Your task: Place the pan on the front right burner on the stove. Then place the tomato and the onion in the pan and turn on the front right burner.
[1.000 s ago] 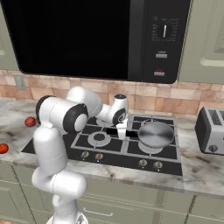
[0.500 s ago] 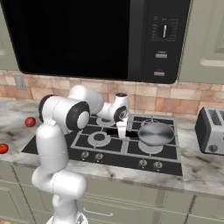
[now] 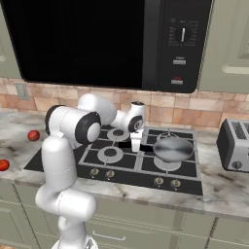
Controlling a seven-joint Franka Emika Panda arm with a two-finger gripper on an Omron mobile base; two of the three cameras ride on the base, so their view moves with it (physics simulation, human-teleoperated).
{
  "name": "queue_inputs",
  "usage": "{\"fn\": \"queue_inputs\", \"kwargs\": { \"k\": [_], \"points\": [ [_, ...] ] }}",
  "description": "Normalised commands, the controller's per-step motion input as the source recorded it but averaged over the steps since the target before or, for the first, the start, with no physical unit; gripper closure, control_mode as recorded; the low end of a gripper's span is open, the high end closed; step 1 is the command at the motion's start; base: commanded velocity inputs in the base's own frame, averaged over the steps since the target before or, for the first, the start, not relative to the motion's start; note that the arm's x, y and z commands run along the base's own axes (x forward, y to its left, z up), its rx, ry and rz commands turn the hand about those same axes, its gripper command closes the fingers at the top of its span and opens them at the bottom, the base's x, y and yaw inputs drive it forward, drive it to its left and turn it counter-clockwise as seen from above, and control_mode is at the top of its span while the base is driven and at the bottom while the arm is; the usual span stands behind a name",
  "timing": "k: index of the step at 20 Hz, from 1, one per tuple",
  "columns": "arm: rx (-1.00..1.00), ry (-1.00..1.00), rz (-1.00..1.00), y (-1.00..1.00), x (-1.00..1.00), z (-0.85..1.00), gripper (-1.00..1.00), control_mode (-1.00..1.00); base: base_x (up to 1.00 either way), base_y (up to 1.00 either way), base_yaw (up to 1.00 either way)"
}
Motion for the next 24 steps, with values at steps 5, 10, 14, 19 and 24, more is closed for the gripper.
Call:
{"fn": "queue_inputs", "kwargs": {
  "k": [5,10,14,19,24],
  "points": [
    [0.08,0.0,-0.08,0.0,-0.12,0.0,1.0,-1.0,0.0,0.0,0.0],
    [0.08,0.0,-0.1,0.0,-0.16,0.0,1.0,-1.0,0.0,0.0,0.0],
    [0.06,0.0,-0.09,0.0,-0.09,0.0,1.0,-1.0,0.0,0.0,0.0],
    [0.03,0.0,-0.08,0.0,-0.02,0.0,1.0,-1.0,0.0,0.0,0.0],
    [0.0,0.0,-0.07,0.0,0.0,0.0,1.0,-1.0,0.0,0.0,0.0]
  ]
}}
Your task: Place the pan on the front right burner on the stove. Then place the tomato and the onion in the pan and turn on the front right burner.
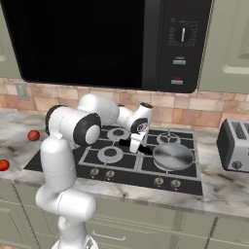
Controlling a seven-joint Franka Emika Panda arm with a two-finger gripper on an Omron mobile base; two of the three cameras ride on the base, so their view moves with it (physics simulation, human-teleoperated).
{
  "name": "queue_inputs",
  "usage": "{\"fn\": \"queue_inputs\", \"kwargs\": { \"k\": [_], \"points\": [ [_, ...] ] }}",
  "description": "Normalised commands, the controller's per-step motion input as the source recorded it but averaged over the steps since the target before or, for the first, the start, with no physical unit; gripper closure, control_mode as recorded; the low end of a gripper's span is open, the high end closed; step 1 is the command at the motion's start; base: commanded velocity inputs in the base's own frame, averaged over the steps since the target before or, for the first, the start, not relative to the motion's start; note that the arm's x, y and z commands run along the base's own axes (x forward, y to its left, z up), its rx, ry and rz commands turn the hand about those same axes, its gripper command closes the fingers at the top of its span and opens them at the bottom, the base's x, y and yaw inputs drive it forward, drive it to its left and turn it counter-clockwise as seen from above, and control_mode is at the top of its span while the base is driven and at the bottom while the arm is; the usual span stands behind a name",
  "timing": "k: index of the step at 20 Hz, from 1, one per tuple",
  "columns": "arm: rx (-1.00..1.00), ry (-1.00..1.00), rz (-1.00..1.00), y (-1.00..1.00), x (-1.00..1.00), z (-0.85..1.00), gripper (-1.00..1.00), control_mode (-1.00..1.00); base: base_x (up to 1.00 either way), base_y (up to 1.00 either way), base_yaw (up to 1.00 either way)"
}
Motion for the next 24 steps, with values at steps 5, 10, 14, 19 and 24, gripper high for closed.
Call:
{"fn": "queue_inputs", "kwargs": {
  "k": [5,10,14,19,24],
  "points": [
    [0.0,0.0,-0.01,0.0,0.0,-0.12,1.0,-1.0,0.0,0.0,0.0],
    [0.0,-0.01,0.0,0.0,0.01,-0.17,1.0,-1.0,0.0,0.0,0.0],
    [0.0,-0.04,0.0,0.0,0.01,-0.18,1.0,-1.0,0.0,0.0,0.0],
    [0.0,0.0,0.0,0.0,0.01,-0.17,1.0,-1.0,0.0,0.0,0.0],
    [0.01,0.0,0.0,0.0,0.0,-0.07,1.0,-1.0,0.0,0.0,0.0]
  ]
}}
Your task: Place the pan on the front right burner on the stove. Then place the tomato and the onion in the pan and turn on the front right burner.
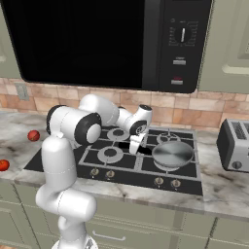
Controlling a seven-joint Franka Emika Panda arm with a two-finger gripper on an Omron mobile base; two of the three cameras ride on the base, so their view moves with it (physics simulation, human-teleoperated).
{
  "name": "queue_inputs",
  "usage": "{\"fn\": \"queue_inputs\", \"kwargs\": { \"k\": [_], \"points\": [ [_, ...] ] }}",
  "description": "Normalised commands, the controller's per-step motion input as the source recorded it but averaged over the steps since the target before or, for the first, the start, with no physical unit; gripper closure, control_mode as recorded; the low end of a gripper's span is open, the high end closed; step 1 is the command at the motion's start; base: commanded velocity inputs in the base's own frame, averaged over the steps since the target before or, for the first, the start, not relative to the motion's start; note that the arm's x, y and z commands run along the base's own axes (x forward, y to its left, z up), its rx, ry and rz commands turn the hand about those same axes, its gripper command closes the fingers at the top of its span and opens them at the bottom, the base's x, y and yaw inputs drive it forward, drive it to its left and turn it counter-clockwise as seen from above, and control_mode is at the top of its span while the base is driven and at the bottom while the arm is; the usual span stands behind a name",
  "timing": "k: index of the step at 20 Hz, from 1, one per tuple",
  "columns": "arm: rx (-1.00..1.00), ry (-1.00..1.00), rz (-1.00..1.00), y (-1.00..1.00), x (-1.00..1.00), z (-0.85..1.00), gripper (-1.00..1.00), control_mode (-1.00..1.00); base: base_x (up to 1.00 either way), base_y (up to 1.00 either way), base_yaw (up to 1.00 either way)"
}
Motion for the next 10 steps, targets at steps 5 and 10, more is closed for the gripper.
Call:
{"fn": "queue_inputs", "kwargs": {
  "k": [5,10],
  "points": [
    [0.0,0.0,0.0,0.0,0.0,-0.06,-1.0,-1.0,0.0,0.0,0.0],
    [0.0,-0.01,0.0,0.0,0.0,-0.05,-1.0,-1.0,0.0,0.0,0.0]
  ]
}}
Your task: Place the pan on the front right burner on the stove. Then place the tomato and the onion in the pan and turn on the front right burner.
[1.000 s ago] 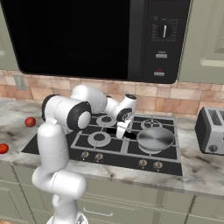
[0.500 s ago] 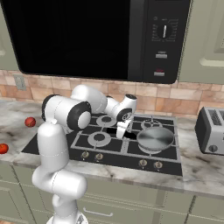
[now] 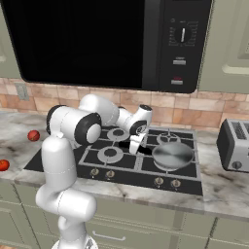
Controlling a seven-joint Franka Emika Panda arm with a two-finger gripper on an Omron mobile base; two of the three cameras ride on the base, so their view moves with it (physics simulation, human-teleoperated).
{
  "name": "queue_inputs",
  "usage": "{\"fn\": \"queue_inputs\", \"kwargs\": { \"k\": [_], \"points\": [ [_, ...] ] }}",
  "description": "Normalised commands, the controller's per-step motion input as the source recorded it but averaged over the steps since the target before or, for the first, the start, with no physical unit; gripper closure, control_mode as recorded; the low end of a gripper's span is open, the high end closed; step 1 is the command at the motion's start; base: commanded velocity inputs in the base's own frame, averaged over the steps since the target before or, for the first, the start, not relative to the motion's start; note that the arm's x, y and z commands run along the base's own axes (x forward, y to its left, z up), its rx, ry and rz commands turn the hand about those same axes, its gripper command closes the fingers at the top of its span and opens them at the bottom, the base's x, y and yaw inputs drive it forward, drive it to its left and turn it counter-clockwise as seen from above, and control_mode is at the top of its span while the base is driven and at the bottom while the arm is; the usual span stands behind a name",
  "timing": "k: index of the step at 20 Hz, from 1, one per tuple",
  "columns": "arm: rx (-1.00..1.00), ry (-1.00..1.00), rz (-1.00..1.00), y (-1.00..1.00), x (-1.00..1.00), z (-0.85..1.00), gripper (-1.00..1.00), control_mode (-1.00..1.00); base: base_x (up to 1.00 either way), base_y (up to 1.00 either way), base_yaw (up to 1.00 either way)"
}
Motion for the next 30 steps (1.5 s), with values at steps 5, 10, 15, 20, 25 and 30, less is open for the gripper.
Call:
{"fn": "queue_inputs", "kwargs": {
  "k": [5,10,15,20,25,30],
  "points": [
    [0.0,-0.15,0.0,0.0,-0.04,0.0,-1.0,-1.0,0.0,0.0,0.0],
    [0.0,-0.23,0.0,0.0,-0.13,0.0,-1.0,-1.0,0.0,0.0,0.0],
    [0.0,-0.27,0.0,0.0,-0.01,0.0,-1.0,-1.0,0.0,0.0,0.0],
    [0.0,-0.33,0.0,0.05,0.0,0.01,-1.0,-1.0,0.0,0.0,0.0],
    [0.0,-0.3,0.0,0.22,0.0,0.37,-1.0,-1.0,0.0,0.0,0.0],
    [-0.01,-0.1,0.0,0.26,0.0,0.65,-1.0,-1.0,0.0,0.0,0.0]
  ]
}}
